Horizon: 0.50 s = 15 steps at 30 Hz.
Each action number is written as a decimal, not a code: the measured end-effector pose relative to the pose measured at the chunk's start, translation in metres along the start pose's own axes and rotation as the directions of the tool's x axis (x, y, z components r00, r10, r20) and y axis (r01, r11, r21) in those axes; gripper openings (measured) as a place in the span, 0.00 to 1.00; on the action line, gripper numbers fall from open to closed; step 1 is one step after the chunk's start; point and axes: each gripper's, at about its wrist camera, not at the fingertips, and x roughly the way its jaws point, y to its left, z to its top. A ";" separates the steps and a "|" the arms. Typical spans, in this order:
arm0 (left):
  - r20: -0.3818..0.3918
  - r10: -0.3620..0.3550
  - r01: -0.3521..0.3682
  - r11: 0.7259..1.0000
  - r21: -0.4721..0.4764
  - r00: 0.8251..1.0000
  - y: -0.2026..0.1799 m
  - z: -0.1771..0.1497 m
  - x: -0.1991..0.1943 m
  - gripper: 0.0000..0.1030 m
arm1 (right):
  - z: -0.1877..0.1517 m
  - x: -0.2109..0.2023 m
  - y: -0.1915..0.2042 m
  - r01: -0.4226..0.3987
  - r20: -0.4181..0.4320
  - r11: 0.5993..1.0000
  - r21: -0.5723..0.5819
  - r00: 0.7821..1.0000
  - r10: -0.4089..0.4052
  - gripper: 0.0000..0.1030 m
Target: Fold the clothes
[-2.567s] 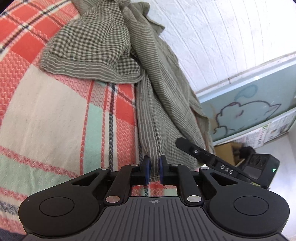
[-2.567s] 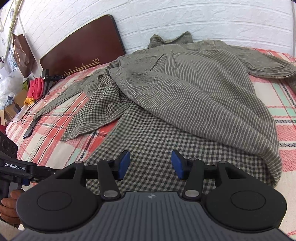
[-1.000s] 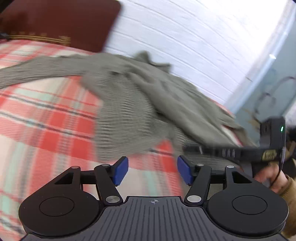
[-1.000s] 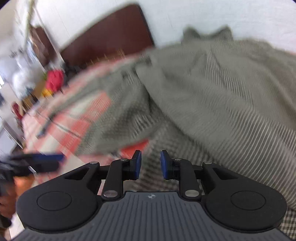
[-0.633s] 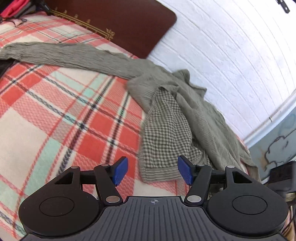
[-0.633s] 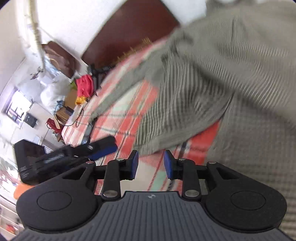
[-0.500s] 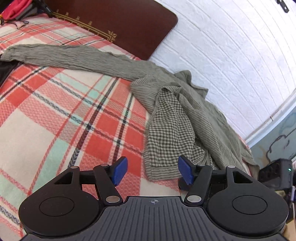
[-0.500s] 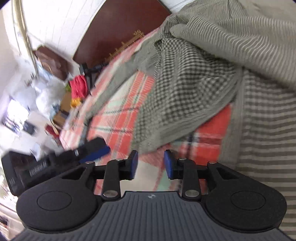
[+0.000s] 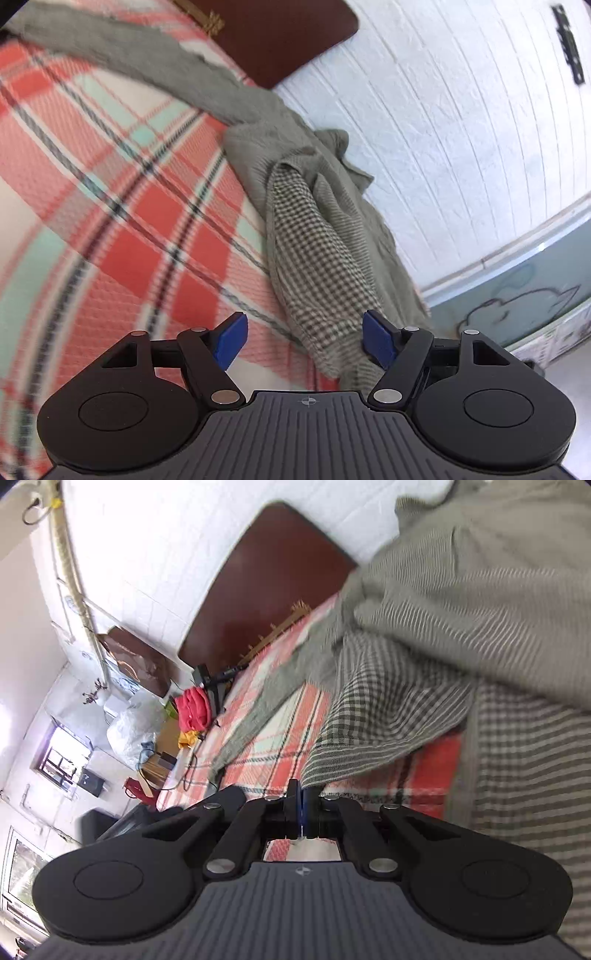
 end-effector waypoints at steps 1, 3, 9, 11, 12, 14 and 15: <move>-0.004 0.002 -0.002 1.000 -0.011 1.000 0.000 0.000 0.008 0.79 | 0.000 -0.005 0.000 -0.011 0.009 1.000 0.002 1.000 0.011 0.01; -0.013 0.007 -0.007 0.999 -0.033 1.000 -0.001 0.001 0.023 0.79 | 0.000 -0.014 -0.001 -0.020 0.025 1.000 0.001 1.000 0.020 0.01; 0.018 0.055 -0.054 0.997 -0.046 0.998 -0.009 0.011 0.056 0.79 | 0.002 -0.031 -0.005 -0.059 0.055 0.998 0.005 0.997 0.059 0.01; 0.034 0.072 -0.070 0.996 -0.064 0.997 -0.011 0.019 0.062 0.79 | 0.002 -0.033 -0.004 -0.071 0.069 0.997 0.011 0.995 0.071 0.01; 0.046 0.087 -0.084 0.994 -0.068 0.995 -0.013 0.023 0.066 0.79 | 0.003 -0.035 -0.004 -0.076 0.074 0.997 0.013 0.995 0.074 0.01; 0.062 0.108 -0.104 0.993 -0.062 0.992 -0.017 0.029 0.073 0.79 | 0.005 -0.039 -0.004 -0.077 0.087 0.997 0.018 0.993 0.075 0.01; 0.068 0.116 -0.112 0.992 -0.056 0.991 -0.019 0.031 0.076 0.78 | 0.006 -0.041 -0.005 -0.081 0.091 0.997 0.021 0.993 0.079 0.01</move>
